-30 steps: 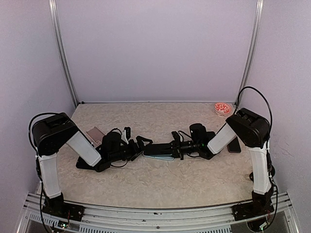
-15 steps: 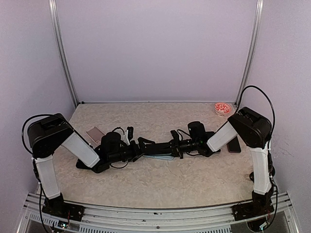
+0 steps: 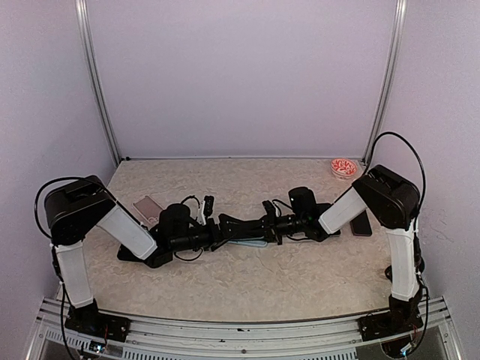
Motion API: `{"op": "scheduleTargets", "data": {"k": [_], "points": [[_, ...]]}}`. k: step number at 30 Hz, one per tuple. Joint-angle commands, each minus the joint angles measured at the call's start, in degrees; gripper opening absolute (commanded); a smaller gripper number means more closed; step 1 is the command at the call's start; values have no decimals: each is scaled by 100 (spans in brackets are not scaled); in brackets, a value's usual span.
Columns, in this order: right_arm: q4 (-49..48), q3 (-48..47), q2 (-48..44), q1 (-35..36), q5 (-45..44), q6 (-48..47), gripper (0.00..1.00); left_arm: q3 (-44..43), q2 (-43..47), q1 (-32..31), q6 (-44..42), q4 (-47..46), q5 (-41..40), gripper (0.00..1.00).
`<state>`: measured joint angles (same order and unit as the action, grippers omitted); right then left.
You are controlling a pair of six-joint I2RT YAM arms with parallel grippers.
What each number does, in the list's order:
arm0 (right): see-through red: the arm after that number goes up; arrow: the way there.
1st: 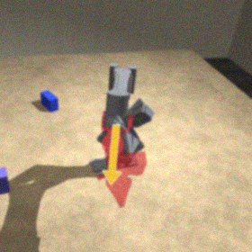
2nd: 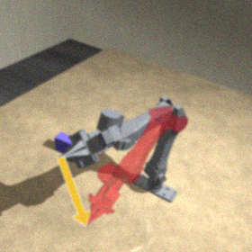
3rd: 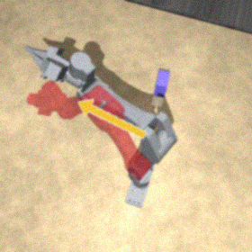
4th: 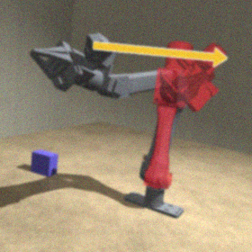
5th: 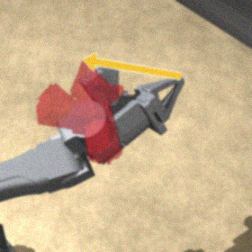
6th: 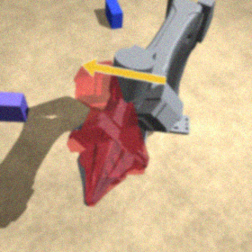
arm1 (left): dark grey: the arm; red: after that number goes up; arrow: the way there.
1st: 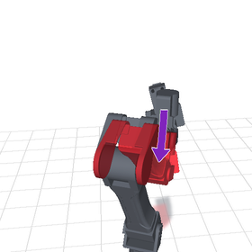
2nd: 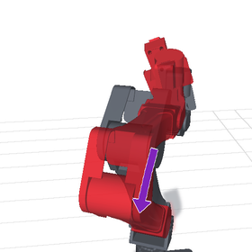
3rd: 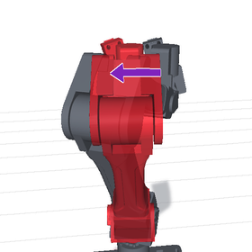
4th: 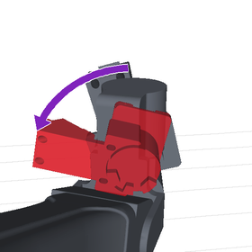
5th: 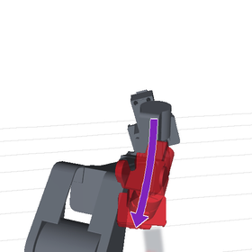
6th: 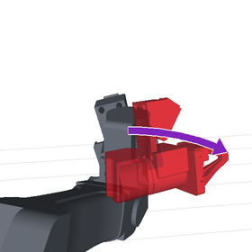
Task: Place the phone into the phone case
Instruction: Install the phone into the phone case.
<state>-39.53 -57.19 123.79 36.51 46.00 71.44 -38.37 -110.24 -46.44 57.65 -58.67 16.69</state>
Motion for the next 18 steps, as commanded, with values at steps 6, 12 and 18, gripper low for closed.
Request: {"op": "scheduleTargets", "data": {"k": [6, 12, 18], "points": [[1237, 63, 109, 285, -495, -375, 0, 0, 42, 318, 70, 69, 51, 99], [808, 142, 113, 286, -316, -342, 0, 55, 684, 521, -162, 1061, -249, 99], [-133, 297, 225, 279, -95, 36, 0, 263, 1211, 672, -357, 1750, -714, 99]]}}
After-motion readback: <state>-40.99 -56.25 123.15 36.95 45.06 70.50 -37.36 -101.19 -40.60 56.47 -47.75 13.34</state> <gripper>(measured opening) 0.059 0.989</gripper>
